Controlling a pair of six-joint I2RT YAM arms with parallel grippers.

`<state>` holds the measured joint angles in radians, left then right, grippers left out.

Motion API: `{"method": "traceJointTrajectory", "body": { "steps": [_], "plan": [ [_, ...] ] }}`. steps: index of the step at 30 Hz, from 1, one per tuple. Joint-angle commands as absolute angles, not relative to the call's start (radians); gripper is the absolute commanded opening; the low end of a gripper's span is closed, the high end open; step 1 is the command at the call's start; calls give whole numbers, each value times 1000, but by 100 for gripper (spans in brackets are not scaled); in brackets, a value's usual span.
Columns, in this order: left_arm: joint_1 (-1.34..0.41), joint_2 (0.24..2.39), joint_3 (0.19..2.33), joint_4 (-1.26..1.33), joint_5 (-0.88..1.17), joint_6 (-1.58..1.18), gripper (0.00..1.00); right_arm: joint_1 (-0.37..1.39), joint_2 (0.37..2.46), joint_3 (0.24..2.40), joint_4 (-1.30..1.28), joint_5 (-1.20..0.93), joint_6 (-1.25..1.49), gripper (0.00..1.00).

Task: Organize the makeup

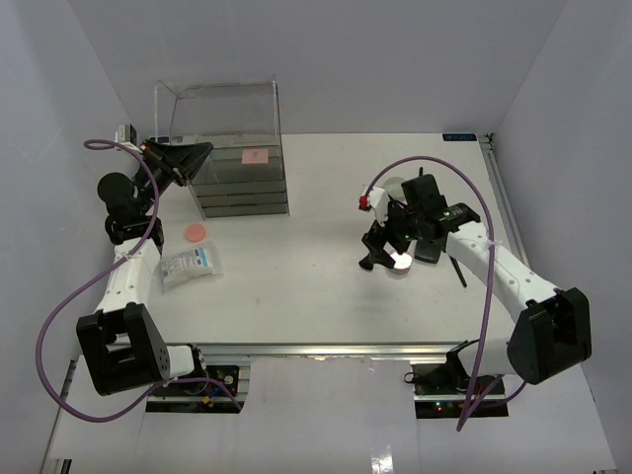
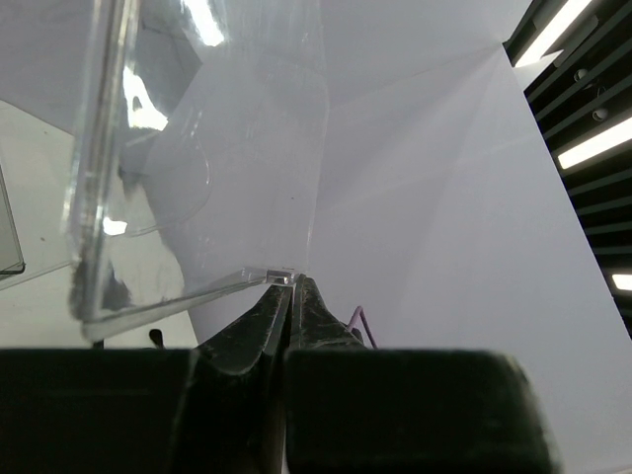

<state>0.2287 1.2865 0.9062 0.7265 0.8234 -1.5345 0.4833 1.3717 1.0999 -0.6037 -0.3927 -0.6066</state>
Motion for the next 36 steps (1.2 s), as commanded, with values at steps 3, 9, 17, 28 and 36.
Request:
{"method": "traceJointTrajectory", "body": {
  "steps": [3,9,17,28,36],
  "plan": [
    [225,1266,919,761,819,-1525,0,464,1348,973,-575,-86,-301,96],
    [226,1261,911,759,821,-1525,0,455,1385,956,-523,-2,-272,97],
    [227,1262,913,761,821,-1528,0,444,1450,917,-418,83,-348,98],
    [226,1258,911,763,825,-1534,0,399,1584,954,-405,27,-392,98],
    [226,1258,910,769,825,-1540,0,363,1610,932,-408,-75,-453,84]
  ]
}}
